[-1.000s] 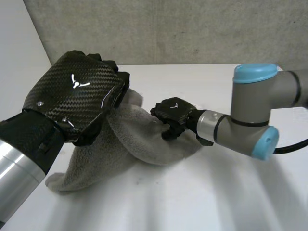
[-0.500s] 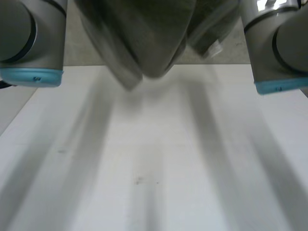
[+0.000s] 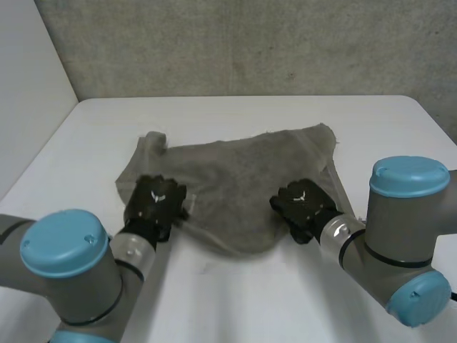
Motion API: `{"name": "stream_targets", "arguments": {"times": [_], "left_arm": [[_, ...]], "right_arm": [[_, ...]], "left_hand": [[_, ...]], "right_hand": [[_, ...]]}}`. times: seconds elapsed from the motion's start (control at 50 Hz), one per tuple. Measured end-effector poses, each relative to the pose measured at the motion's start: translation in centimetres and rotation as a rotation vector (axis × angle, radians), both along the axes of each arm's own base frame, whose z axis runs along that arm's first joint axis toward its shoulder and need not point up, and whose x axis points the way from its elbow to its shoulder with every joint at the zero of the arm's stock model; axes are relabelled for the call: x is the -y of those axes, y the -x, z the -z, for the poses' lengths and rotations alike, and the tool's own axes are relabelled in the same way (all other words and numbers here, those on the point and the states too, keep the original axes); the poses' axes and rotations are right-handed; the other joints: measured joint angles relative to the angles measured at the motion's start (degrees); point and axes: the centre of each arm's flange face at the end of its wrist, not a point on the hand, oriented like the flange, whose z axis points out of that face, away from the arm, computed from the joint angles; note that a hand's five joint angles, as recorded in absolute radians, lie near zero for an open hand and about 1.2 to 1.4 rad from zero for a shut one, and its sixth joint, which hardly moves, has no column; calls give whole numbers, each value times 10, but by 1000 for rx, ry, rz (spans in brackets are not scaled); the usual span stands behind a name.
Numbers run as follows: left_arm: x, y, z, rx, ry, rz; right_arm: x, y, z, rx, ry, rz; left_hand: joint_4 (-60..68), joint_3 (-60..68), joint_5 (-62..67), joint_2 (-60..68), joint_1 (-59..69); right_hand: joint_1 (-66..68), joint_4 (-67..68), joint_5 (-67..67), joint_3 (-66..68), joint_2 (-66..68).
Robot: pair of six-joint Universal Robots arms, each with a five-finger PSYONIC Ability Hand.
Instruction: Fold the laundry
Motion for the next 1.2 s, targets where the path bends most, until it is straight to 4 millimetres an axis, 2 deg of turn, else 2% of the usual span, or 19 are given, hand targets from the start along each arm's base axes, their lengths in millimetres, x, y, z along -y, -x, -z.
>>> {"name": "stream_targets", "arguments": {"times": [0.02, 0.04, 0.08, 0.12, 0.3, 0.32, 0.42, 0.58, 0.66, 0.78, 0.94, 1.08, 1.2], "left_arm": [[0, 0, 0, 0, 0, 0], [-5, -3, 1, 12, -21, 0], [-7, -4, 0, 15, -28, 0], [-10, -6, -6, 13, -26, -1], [-13, -7, -30, -47, 14, -1], [-15, -4, -52, -120, 49, 6], [-15, 0, -87, -226, 104, 19], [-13, 3, -143, -314, 181, 29], [-13, 1, -156, -325, 200, 26], [-11, -5, -151, -314, 190, 6], [9, -27, -125, -281, 165, -87], [16, -33, -109, -270, 152, -114], [18, -33, -98, -258, 131, -117]], "right_arm": [[0, 0, 0, 0, 0, 0], [2, 5, -3, -3, -25, 20], [3, 6, -4, -1, -29, 26], [11, 16, -16, 36, -45, 85], [35, 41, -30, 180, -104, 244], [47, 58, -31, 276, -162, 340], [53, 72, -25, 360, -245, 406], [42, 75, -16, 373, -311, 374], [40, 74, -23, 334, -264, 333], [42, 74, -27, 222, -161, 276], [54, 75, -9, 38, -76, 210], [60, 74, 8, 11, -105, 205], [61, 73, 13, 18, -118, 205]], "left_hand": [[0, 0, 0, 0, 0], [0, 0, 0, 0, 0], [0, 0, 0, 0, 0], [0, 0, 0, 0, 0], [0, 0, 0, 0, 0], [0, 0, 0, 0, 0], [0, 0, 0, 0, 0], [0, 0, 0, 0, 0], [0, 0, 0, 0, 0], [0, 0, 0, 0, 0], [0, 0, 0, 0, 0], [0, 0, 0, 0, 0], [0, 0, 0, 0, 0]], "right_hand": [[0, 0, 0, 0, 0], [-83, -110, -99, -111, -102], [-106, -142, -130, -142, -134], [-180, -238, -231, -238, -224], [-202, -272, -269, -274, -254], [-212, -282, -279, -282, -265], [-264, -340, -335, -340, -326], [-280, -361, -360, -354, -339], [-280, -359, -358, -354, -339], [-278, -340, -337, -346, -334], [-250, -302, -309, -301, -294], [-249, -302, -307, -301, -294], [-229, -280, -289, -278, -270]]}}
